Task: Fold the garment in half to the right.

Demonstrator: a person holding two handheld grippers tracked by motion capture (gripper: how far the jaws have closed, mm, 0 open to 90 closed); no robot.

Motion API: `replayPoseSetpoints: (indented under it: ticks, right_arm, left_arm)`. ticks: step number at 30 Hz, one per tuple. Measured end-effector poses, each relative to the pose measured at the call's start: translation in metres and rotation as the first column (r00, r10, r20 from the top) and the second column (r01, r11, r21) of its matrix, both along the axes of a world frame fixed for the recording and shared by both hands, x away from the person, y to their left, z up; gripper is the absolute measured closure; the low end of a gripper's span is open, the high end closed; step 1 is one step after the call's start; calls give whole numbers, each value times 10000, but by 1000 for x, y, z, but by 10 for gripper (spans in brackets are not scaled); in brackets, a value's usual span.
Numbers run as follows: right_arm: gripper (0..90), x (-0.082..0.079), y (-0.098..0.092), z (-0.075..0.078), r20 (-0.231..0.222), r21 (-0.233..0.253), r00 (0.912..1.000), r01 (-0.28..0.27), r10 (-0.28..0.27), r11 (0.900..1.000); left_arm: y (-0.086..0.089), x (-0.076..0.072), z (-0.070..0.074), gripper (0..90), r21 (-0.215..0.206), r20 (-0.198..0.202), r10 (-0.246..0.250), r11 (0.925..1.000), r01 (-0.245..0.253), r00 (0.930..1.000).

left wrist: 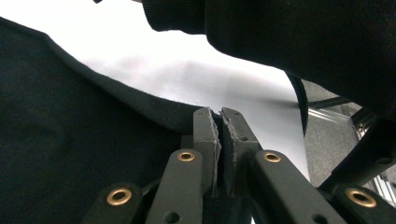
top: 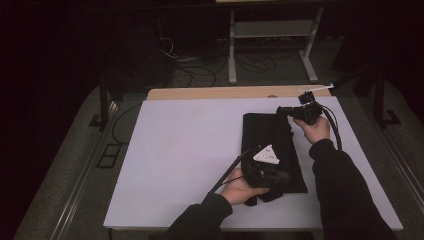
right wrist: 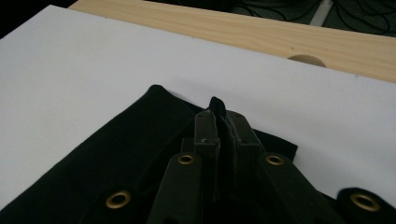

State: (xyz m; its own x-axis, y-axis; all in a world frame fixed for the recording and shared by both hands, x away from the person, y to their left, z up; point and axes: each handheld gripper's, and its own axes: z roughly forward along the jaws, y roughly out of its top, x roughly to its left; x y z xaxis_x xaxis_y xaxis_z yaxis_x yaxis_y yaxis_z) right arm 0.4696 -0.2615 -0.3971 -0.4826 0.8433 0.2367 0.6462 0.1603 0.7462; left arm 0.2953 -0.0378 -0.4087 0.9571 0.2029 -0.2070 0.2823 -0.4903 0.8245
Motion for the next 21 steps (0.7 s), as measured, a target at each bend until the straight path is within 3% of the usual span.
replayPoseSetpoints:
  ticks: [15, 21]
  right_arm:
    - [814, 0, -11, -16, -326, 62, 9991, 262, -260, 9996]
    - [706, -4, -20, -16, -435, 106, 9975, 563, -558, 9984]
  left_arm:
    - [-16, 4, -9, 838, 226, -139, 41, 9997, -38, 9999]
    - [-25, 6, -11, 841, 246, -153, 56, 9997, -52, 9999]
